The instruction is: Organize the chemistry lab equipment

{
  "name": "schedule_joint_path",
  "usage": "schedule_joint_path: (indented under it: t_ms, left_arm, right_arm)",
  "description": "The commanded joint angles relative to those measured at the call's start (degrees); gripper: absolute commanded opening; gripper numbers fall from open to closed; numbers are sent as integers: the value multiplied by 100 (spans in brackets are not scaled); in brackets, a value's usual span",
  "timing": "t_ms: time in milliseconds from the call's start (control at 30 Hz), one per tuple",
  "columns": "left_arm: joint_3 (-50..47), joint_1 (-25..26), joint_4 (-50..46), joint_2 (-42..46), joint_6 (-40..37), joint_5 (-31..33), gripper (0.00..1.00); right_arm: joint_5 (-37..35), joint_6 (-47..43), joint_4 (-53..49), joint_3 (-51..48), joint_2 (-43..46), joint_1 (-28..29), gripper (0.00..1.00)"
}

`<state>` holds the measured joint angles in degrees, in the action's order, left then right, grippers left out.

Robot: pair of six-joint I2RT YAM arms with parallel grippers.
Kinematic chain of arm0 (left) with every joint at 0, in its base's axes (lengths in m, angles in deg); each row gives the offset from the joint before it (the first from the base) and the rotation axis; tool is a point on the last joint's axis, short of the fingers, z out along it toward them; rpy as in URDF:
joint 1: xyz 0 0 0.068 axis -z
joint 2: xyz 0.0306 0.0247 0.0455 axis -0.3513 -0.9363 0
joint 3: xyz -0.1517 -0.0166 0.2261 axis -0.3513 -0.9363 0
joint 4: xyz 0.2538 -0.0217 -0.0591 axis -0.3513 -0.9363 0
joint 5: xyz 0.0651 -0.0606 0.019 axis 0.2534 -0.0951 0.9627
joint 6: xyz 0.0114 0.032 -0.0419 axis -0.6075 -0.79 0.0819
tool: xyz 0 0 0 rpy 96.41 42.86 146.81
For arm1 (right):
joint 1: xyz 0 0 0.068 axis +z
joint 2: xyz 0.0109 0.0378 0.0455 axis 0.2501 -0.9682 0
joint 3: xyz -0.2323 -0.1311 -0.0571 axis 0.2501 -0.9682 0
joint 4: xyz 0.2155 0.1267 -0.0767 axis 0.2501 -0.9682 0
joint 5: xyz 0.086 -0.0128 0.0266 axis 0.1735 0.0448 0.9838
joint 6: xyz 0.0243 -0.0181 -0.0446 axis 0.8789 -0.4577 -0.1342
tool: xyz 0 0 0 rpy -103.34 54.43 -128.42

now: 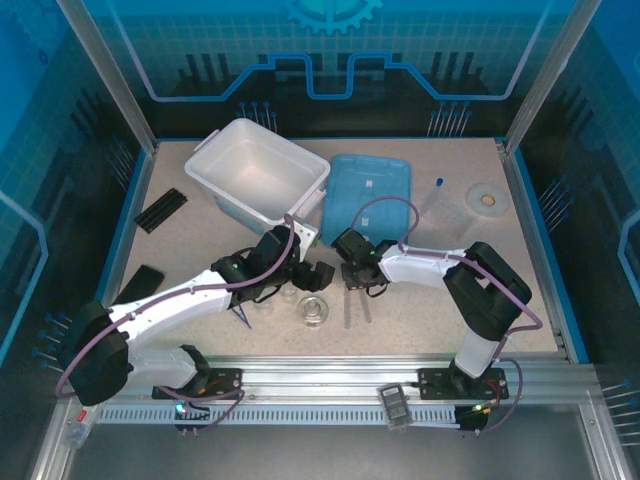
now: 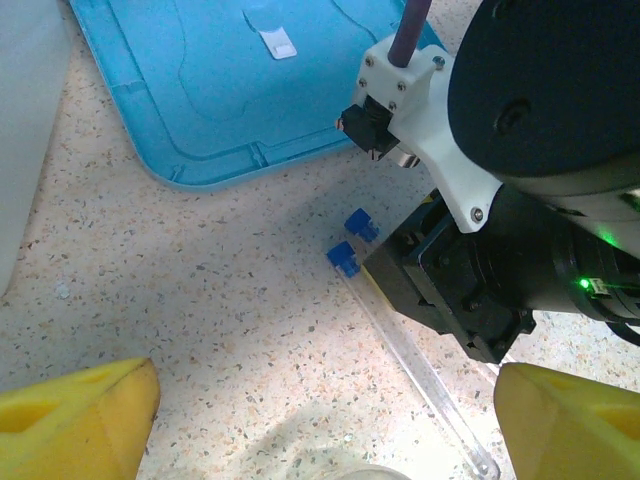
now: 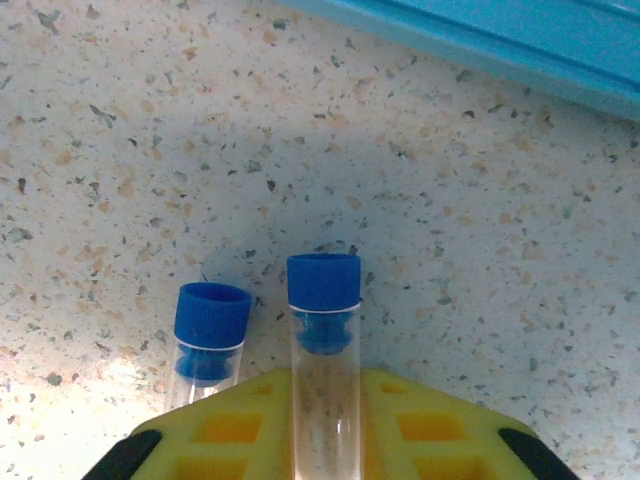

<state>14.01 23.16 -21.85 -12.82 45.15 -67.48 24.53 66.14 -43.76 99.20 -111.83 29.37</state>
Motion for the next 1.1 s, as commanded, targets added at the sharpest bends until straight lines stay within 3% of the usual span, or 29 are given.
schedule_joint_path:
  t_ms: [0,467,800,1067]
  left_arm:
    - [-7,31,46,73,24,-63,88]
    - [88,128,409,65,368,-775,88]
    - [-178,253,1815,-123,1269,-1708,87]
    - [-211,301,2737,-463,1900,-2184,86]
  right_arm:
    - [-206,100,-114,-73,90,45,21]
    - [-413,-163,-290,-154,2060,-391,19]
    - [-419,394,352,-369,3423,-328,18]
    - [-449,849,944,-449,3670,-31,18]
